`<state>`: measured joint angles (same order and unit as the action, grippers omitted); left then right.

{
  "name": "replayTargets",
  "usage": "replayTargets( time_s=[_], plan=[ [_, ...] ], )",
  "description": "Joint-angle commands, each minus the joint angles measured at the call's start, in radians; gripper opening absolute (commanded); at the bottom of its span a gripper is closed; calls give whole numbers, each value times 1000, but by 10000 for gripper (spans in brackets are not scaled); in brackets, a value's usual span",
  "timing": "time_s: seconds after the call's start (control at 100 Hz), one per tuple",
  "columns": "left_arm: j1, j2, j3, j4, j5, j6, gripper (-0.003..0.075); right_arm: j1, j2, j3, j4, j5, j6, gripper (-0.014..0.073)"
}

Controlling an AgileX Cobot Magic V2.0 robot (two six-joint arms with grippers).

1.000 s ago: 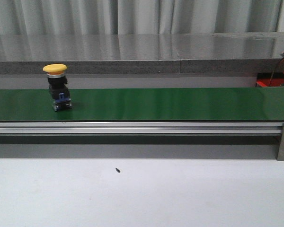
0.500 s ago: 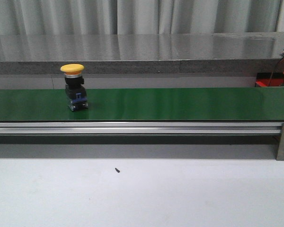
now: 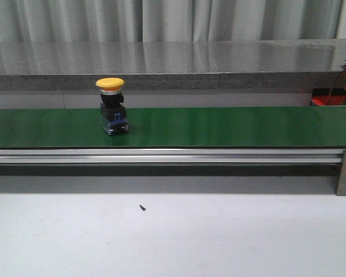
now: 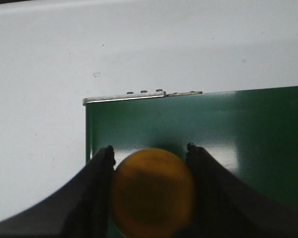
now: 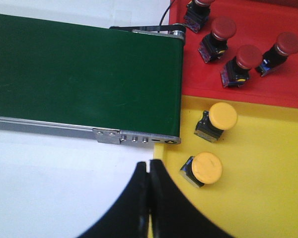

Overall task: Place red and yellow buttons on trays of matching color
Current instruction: 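Lower the left gripper onto a fourth yellow push-button and grasp it, then set the fourth yellow button on the belt and open left gripper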

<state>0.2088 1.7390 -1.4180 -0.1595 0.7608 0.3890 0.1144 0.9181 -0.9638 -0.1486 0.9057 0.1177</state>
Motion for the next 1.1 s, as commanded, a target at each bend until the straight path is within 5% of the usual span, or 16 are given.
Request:
replayTargets(
  time_s=[0.0, 0.36, 0.67, 1.09],
  plan=[
    [-6, -21, -16, -5, -55, -4, 28, 0, -10, -34, -12, -51, 0, -70],
    [-6, -4, -12, -16, -59, -4, 57, 0, -10, -34, -12, -51, 0, -70],
    [-9, -4, -12, -38, -45, -3, 470, 0, -10, -34, -12, -51, 0, -70],
    [-17, -88, -26, -94, -110, -3, 482, 0, -10, -34, -12, -51, 0, -70]
  ],
)
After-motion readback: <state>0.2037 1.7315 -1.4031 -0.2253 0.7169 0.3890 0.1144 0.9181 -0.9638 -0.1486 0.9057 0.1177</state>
